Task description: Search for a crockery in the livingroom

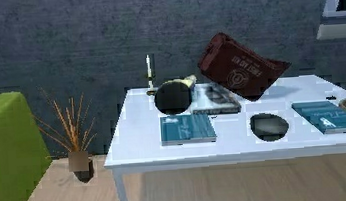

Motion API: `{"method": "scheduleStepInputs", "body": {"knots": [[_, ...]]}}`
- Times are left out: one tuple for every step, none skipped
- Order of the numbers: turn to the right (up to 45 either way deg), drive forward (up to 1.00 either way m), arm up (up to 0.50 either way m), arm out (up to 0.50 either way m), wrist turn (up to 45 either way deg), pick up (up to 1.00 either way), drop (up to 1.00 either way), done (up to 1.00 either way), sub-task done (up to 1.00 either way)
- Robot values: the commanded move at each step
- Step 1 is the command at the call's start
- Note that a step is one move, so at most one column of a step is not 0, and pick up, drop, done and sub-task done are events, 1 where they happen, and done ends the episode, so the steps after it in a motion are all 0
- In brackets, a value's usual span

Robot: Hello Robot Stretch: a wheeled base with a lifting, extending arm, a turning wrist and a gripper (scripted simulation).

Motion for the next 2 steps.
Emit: {"method": "scheduleStepInputs", "body": {"knots": [[0.0,0.15,0.0,0.0,0.0,0.0,0.0,0.0,0.0],[30.0,0.0,0.0,0.0,0.0,0.0,0.0,0.0,0.0]]}}
